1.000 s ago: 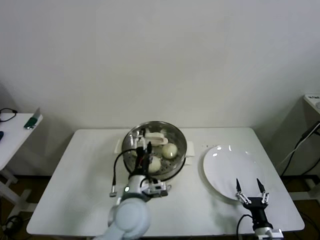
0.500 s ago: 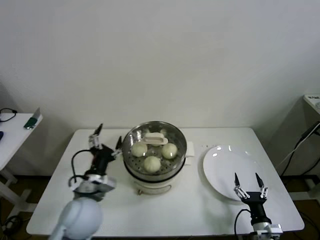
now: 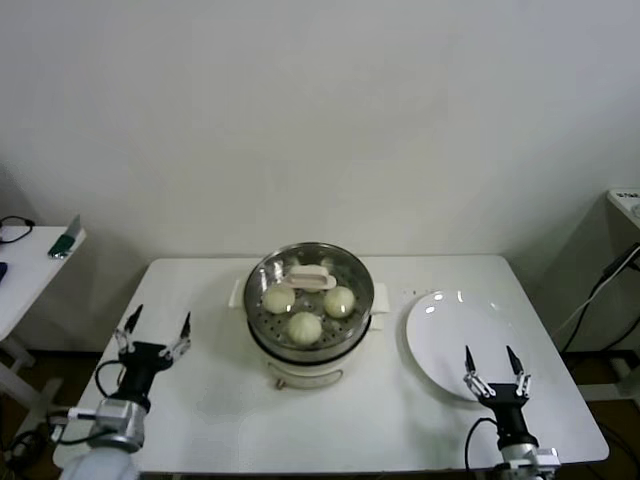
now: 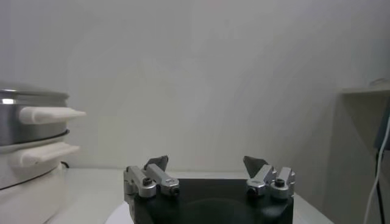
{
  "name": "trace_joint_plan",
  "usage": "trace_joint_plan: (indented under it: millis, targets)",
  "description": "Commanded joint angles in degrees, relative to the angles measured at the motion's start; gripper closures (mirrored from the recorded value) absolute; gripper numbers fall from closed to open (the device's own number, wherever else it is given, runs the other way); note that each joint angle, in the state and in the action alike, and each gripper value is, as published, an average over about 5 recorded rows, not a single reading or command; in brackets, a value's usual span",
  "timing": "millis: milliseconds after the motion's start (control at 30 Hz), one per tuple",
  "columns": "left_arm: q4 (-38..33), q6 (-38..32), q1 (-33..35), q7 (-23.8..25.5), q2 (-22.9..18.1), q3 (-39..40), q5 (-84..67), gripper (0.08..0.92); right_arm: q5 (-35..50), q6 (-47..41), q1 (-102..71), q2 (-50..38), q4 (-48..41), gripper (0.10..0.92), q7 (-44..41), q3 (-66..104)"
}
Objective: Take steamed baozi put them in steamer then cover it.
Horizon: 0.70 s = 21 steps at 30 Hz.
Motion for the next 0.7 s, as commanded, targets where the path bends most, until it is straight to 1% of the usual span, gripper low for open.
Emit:
trace_joint_plan:
  millis: [33, 700]
  targets:
    - [7.14, -11.78, 5.31, 0.21, -2.07, -1.49, -12.40, 0.177, 0.60, 0.24, 0.14, -0.56, -0.35, 0.203, 0.46, -0.87]
    - [5.58, -11.76, 6.37, 2.47, -2.88, -0.37, -12.12, 0.177, 1.50, -0.20, 0.97, -0.78, -0.75, 0.203, 0.57, -1.66]
